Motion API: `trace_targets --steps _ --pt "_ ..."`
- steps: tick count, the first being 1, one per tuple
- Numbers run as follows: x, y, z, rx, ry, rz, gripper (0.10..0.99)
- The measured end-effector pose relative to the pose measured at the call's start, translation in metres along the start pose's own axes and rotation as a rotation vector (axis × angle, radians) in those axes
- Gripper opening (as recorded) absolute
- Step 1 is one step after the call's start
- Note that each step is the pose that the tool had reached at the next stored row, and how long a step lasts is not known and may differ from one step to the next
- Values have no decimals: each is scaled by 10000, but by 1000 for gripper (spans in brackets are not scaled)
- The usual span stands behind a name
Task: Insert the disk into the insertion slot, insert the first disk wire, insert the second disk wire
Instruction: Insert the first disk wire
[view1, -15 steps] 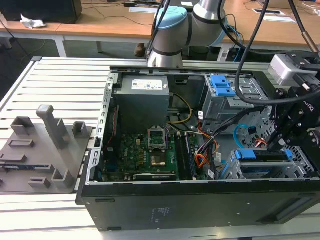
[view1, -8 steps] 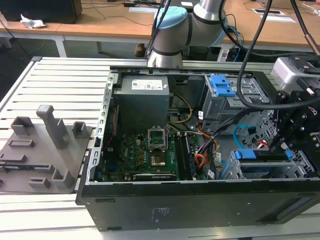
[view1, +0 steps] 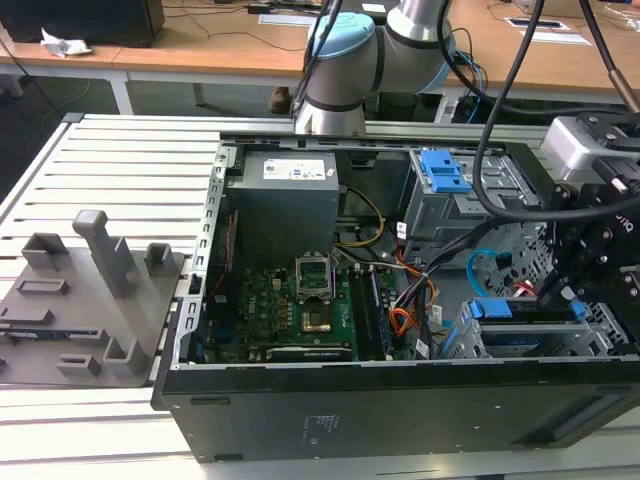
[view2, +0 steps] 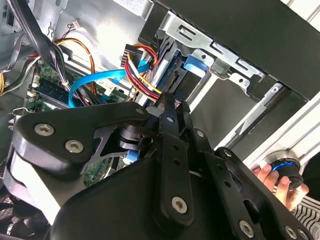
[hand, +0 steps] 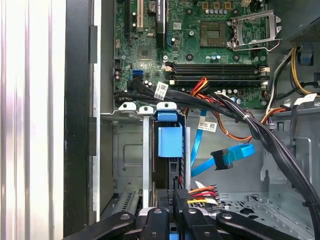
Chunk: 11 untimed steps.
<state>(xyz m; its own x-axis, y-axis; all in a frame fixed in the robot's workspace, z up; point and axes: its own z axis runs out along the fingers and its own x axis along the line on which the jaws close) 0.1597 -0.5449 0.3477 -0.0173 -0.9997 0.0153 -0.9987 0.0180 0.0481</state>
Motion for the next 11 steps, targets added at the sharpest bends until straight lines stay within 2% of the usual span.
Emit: trace_targets --steps 2,4,5,9,11 --pt "0 0 5 1 -11 -1 169" --pt "0 0 6 -2 -115 -6 169" --pt "0 -1 6 -4 -224 -11 169" --pt "-1 -35 9 -9 -254 -12 169" --pt "-1 -39 13 -11 -317 -15 169"
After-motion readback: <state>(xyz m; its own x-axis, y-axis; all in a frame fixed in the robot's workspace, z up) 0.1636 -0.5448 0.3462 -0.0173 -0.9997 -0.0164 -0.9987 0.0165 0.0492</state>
